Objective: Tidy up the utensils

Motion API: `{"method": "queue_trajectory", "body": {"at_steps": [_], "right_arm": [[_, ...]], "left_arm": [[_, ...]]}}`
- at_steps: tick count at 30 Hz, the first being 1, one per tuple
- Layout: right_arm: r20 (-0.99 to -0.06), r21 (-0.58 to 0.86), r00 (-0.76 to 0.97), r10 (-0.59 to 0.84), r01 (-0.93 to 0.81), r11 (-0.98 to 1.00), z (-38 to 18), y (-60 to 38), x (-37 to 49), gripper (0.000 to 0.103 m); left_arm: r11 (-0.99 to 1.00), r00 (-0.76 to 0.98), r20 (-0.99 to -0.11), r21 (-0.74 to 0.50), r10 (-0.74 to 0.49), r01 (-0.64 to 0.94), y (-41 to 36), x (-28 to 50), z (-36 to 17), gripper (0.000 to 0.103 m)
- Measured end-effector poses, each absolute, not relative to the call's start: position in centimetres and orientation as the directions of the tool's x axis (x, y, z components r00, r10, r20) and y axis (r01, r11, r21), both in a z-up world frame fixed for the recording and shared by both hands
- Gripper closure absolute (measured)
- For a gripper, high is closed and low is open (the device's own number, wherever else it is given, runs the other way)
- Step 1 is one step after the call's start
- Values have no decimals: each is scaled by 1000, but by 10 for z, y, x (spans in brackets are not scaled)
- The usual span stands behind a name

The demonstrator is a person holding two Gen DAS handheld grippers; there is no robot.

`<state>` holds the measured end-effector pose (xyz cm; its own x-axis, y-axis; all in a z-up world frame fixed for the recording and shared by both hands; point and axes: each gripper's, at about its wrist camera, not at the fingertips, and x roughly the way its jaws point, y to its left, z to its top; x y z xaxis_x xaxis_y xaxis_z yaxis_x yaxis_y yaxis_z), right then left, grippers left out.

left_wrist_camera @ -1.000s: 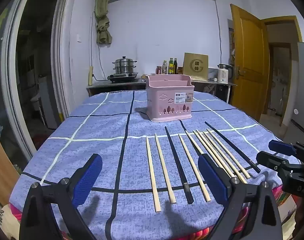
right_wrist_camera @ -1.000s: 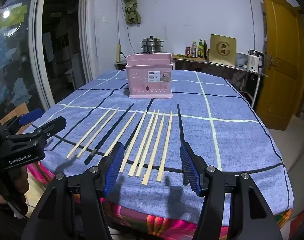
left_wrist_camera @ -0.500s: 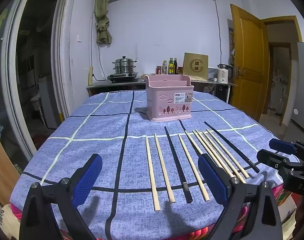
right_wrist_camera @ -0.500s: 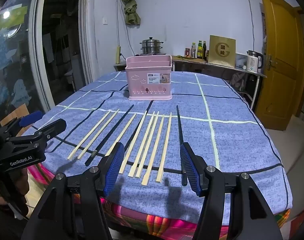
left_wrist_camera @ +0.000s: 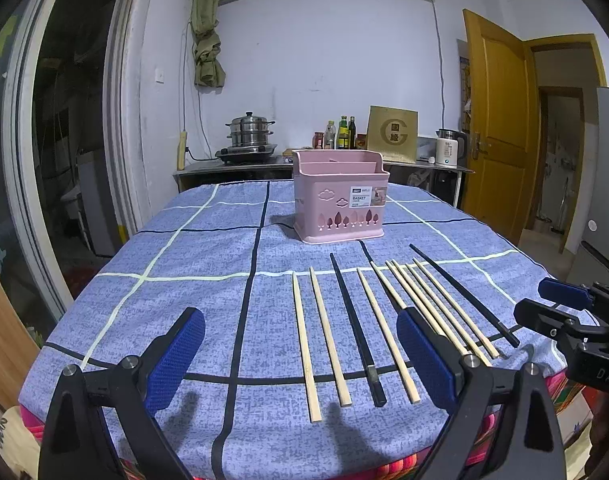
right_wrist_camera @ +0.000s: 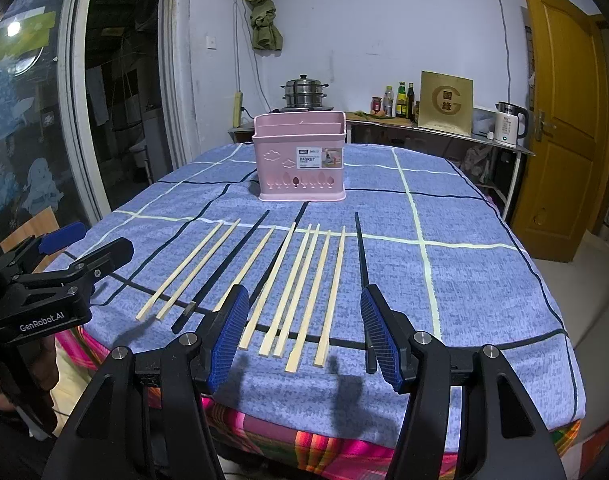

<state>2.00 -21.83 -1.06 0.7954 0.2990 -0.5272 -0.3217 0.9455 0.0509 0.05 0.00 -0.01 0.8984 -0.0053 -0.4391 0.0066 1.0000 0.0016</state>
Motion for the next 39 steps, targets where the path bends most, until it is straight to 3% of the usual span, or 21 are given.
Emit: {"method": "queue_trajectory", "body": {"at_steps": [39], "right_arm": [[-528, 48, 796, 297, -321, 946, -12, -216, 20, 44]], "left_arm": [[1000, 897, -442, -8, -18, 16, -4, -7, 3, 5]]}}
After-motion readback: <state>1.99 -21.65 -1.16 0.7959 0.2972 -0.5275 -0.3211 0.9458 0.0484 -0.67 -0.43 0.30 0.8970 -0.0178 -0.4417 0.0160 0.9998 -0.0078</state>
